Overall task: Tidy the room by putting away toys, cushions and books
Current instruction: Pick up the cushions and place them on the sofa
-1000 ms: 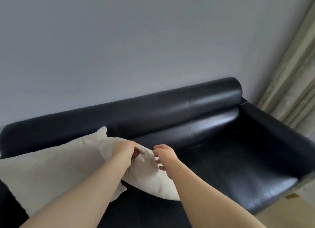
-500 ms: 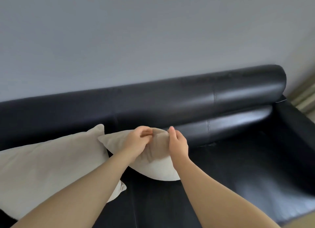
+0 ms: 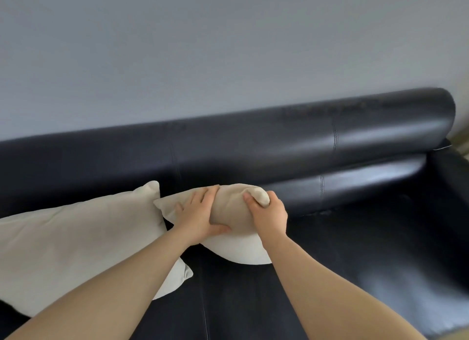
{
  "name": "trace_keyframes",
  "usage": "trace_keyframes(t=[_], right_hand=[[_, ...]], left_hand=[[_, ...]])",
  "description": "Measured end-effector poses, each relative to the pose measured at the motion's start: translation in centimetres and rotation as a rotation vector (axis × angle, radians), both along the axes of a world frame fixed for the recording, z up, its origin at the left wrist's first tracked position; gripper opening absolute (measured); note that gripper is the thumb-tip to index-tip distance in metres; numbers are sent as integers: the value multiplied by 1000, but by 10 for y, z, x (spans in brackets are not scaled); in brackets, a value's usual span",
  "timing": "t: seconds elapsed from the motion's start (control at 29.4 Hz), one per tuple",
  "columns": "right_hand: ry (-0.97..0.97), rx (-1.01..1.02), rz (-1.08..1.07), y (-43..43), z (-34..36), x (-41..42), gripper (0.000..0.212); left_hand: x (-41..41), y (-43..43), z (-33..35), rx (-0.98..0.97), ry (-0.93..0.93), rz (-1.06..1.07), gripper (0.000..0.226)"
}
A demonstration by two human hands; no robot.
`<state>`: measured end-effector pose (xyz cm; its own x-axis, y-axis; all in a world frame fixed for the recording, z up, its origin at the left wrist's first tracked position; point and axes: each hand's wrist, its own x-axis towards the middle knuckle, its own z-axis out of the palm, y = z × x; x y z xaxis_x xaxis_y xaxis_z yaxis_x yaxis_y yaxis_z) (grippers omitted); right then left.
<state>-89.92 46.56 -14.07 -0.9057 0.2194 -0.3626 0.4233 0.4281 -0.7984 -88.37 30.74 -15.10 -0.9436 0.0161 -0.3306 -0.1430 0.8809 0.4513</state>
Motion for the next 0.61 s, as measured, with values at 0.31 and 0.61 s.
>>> trace_keyframes(t=[0.31, 0.61], right_hand=[[217, 313, 182, -13, 24, -18, 43], [65, 217, 611, -50, 3, -19, 35]], left_hand=[[1, -7, 2, 451, 51, 109, 60], [9, -18, -22, 356, -15, 441, 59]])
